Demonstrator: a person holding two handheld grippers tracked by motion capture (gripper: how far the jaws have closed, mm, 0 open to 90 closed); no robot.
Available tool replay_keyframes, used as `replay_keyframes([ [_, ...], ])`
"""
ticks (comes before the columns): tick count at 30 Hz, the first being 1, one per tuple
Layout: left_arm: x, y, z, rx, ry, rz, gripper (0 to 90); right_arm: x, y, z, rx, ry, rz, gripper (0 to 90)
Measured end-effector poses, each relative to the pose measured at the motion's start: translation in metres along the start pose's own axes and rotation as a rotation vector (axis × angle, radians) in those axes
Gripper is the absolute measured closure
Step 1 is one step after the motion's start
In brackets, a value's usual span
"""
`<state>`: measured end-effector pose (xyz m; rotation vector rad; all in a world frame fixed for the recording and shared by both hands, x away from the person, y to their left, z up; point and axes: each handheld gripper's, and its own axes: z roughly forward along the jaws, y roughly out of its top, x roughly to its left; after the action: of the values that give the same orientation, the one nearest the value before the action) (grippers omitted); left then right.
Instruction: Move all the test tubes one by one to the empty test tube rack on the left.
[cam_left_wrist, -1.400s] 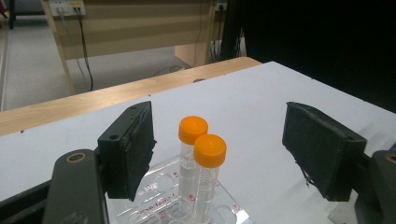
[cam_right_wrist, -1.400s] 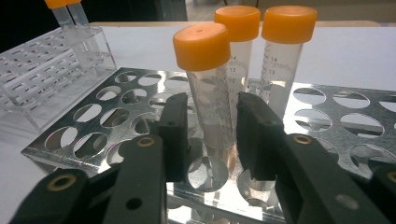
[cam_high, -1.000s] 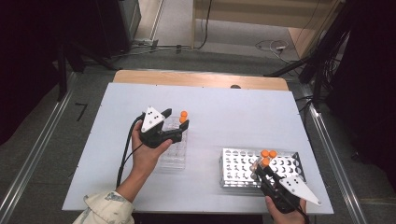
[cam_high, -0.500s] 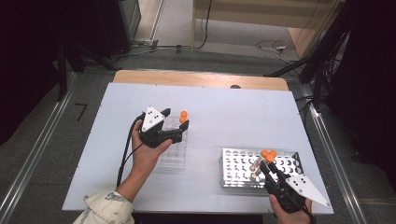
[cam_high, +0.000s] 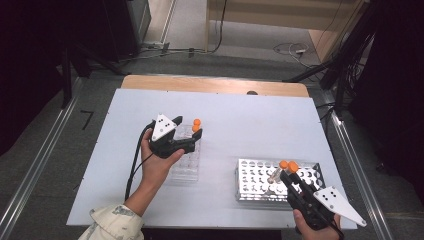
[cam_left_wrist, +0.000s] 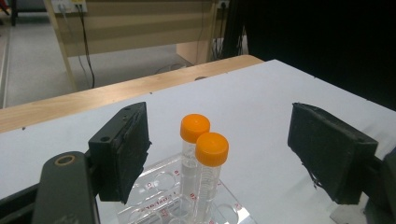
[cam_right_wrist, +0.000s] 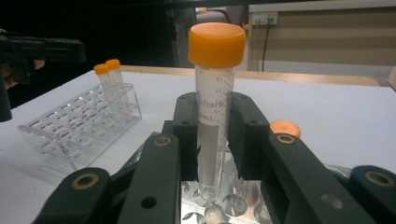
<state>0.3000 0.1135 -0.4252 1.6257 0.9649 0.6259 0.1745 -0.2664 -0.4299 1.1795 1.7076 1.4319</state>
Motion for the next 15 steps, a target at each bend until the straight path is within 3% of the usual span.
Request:
replay_keyframes([
  [6,0.000,0.000,0.000,-0.002,0.001,-0.003,21.4,0.009,0.010,0.004,-0.008,0.039,-0.019,71.9],
  [15,0.001,0.001,-0.001,-0.009,0.002,-0.005,21.4,0.027,0.027,0.028,0.013,0.129,-0.036,71.9],
])
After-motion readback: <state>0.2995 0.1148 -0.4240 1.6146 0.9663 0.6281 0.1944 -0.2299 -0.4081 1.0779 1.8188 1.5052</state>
